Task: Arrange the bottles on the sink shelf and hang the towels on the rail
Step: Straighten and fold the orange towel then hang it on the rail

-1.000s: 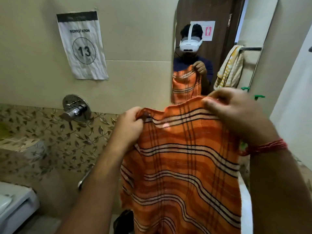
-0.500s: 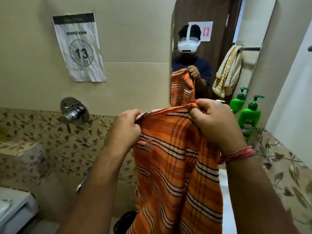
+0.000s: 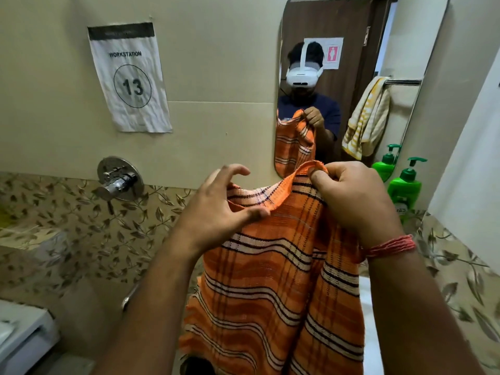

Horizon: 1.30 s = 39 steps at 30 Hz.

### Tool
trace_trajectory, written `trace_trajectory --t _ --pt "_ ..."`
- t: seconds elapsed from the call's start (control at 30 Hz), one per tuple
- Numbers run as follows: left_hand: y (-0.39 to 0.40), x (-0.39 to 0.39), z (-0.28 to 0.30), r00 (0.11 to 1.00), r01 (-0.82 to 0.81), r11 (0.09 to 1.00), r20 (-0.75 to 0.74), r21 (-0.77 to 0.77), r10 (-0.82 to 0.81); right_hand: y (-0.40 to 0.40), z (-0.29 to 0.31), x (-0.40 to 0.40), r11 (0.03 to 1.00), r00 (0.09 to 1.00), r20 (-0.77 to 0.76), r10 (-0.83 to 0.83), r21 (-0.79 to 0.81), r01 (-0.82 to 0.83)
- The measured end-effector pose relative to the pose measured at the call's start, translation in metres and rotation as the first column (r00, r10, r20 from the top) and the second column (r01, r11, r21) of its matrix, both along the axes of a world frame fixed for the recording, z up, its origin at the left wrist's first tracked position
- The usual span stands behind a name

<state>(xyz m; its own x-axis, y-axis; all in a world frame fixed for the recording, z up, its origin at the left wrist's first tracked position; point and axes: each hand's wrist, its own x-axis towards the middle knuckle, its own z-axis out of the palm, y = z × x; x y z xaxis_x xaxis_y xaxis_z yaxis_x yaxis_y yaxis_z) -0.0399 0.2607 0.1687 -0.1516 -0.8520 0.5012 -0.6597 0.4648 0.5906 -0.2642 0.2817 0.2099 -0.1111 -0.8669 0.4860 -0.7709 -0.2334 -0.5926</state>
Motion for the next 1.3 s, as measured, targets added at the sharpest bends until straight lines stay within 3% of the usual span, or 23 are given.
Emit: trace_trajectory --t 0.1,0.17,0.23,0.33,0.43,0.57,0.67,0.7,0.83,1.03,1.13,1.3 --pt "-0.002 -0.001 -0.001 0.972 -0.027 0.999 0.233 -0.017 0.031 0.001 0.003 -0.005 1.0 1.0 0.014 -0.004 0.003 0.004" --pt "-0.006 0.0 -0.004 0.969 -0.049 0.993 0.235 -0.112 0.074 0.001 0.004 -0.007 1.0 1.0 0.019 -0.015 0.003 0.015" --pt "-0.007 0.002 -0.003 0.985 -0.063 0.974 0.143 -0.217 0.096 0.001 0.004 -0.008 1.0 1.0 0.021 -0.02 0.012 0.02" --pt "-0.004 0.003 0.001 1.0 -0.001 0.943 0.004 -0.333 0.002 0.002 0.004 -0.009 0.999 1.0 0.016 -0.026 0.03 0.025" --pt "0.0 0.003 0.005 0.974 0.017 0.958 -0.212 -0.287 -0.081 0.002 0.005 -0.01 0.999 0.999 0.028 -0.024 0.043 0.023" --pt "-0.002 0.01 0.008 0.859 0.07 0.988 -0.495 -0.137 -0.13 0.003 0.006 -0.011 0.999 0.999 0.039 -0.022 0.042 0.021" --pt "-0.001 0.016 0.009 0.664 0.234 0.971 -0.72 -0.058 -0.202 0.003 0.006 -0.012 0.999 0.998 0.053 -0.016 0.051 0.014" --pt "-0.001 0.017 0.009 0.635 0.247 0.968 -0.747 -0.048 -0.199 0.003 0.006 -0.011 0.998 0.999 0.051 -0.015 0.056 0.012" --pt "0.001 0.018 0.01 0.721 0.165 0.985 -0.675 -0.052 -0.156 0.002 0.004 -0.009 0.998 1.0 0.016 -0.004 0.068 0.003" --pt "0.005 0.012 0.017 0.935 0.098 0.995 -0.34 -0.014 -0.097 -0.001 0.001 -0.009 0.998 0.999 -0.035 0.019 0.061 -0.017" --pt "0.004 0.013 0.017 0.969 0.048 0.999 -0.244 -0.005 -0.047 -0.002 0.0 -0.011 0.999 0.999 -0.033 0.01 0.052 -0.008" --pt "-0.003 0.013 0.017 0.987 -0.106 0.988 -0.13 -0.116 0.09 -0.001 -0.001 -0.012 0.997 0.998 -0.051 0.029 0.07 -0.025"
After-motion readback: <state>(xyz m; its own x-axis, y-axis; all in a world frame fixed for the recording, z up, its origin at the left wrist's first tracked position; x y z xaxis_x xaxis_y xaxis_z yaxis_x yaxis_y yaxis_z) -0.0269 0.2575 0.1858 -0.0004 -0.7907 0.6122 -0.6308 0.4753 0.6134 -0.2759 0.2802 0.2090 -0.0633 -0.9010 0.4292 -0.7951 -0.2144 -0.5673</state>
